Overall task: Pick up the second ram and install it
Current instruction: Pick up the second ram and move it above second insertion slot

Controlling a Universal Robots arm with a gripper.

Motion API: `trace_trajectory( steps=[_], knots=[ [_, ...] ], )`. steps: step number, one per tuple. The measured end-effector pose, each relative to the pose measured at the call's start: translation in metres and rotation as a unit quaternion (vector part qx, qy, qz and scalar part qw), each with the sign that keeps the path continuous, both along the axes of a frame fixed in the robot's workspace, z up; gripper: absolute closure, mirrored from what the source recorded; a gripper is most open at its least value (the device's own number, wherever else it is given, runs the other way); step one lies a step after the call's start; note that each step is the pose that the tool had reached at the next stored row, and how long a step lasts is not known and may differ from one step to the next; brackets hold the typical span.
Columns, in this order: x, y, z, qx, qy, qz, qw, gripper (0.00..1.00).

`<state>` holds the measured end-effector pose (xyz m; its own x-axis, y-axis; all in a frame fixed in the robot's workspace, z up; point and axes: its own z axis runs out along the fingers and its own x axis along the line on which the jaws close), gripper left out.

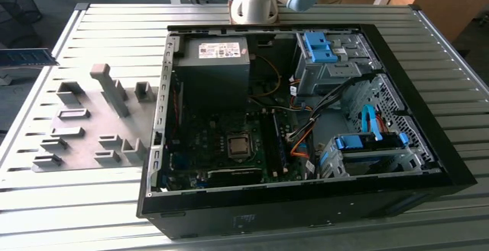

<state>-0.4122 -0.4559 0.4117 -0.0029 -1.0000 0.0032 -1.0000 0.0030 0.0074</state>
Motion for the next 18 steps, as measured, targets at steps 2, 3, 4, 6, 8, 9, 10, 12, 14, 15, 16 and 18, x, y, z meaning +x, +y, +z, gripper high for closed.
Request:
trace_trajectory(
  steps=[2, 3, 4, 6, 8, 9, 10, 12, 14, 15, 16, 18],
  knots=[
    [0.0, 0.0, 0.002, 0.0, 0.0, 0.0, 1.0, 0.86],
    [0.0, 0.0, 0.003, 0.0, 0.0, 0.0, 1.0, 0.86],
    [0.0, 0.0, 0.004, 0.0, 0.0, 0.0, 1.0, 0.86],
    [0.0, 0.0, 0.0059, 0.0, 0.0, 0.0, 1.0, 0.86],
    [0.0, 0.0, 0.0079, 0.0, 0.0, 0.0, 1.0, 0.86],
    [0.0, 0.0, 0.0089, 0.0, 0.0, 0.0, 1.0, 0.86],
    [0.0, 0.0, 0.01, 0.0, 0.0, 0.0, 1.0, 0.86],
    [0.0, 0.0, 0.0119, 0.0, 0.0, 0.0, 1.0, 0.86],
    [0.0, 0.0, 0.014, 0.0, 0.0, 0.0, 1.0, 0.86],
    [0.0, 0.0, 0.0151, 0.0, 0.0, 0.0, 1.0, 0.86],
    [0.0, 0.0, 0.0162, 0.0, 0.0, 0.0, 1.0, 0.86],
    [0.0, 0.0, 0.0184, 0.0, 0.0, 0.0, 1.0, 0.86]
  ],
)
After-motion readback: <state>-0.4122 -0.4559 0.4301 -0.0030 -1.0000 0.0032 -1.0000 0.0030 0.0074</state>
